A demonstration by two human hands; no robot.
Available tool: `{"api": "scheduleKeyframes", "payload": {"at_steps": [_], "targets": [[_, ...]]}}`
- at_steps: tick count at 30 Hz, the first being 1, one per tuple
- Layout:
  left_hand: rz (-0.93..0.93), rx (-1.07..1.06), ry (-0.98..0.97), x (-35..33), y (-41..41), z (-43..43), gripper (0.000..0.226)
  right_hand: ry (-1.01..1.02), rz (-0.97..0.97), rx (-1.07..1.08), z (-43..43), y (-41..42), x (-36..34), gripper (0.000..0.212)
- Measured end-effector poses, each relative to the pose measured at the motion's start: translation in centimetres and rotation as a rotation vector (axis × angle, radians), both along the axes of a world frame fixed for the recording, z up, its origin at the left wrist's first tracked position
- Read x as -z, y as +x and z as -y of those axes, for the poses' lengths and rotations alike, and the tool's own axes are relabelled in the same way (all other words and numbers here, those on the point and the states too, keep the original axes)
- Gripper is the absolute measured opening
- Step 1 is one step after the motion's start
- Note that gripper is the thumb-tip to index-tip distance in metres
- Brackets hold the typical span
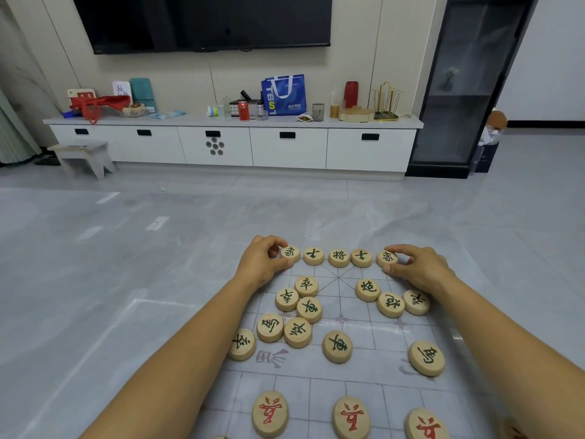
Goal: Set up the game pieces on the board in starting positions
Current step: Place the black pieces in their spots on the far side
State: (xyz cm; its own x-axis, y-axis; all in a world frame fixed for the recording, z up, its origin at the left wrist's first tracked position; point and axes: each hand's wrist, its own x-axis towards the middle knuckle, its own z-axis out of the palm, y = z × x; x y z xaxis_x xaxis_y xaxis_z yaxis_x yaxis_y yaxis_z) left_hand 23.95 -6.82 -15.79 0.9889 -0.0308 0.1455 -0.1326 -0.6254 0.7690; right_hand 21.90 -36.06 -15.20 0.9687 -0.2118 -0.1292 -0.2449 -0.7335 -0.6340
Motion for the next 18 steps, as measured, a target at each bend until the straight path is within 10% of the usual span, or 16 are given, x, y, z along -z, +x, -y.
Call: {"api": "scheduleKeyframes", "payload": {"at_steps": [10,18], "targets": [[-0.047,0.009,-0.196,-0.1,0.1,-0.4,0.046,0.085,-0.069,-0.065,0.4,-0.5,-0.9,0.084],[-0.135,-0.042,-0.445,-1.1,-0.4,-1.2,0.031,0.334,-0.039,-0.134,0.8,-3.3,-2.8,0.046]]}}
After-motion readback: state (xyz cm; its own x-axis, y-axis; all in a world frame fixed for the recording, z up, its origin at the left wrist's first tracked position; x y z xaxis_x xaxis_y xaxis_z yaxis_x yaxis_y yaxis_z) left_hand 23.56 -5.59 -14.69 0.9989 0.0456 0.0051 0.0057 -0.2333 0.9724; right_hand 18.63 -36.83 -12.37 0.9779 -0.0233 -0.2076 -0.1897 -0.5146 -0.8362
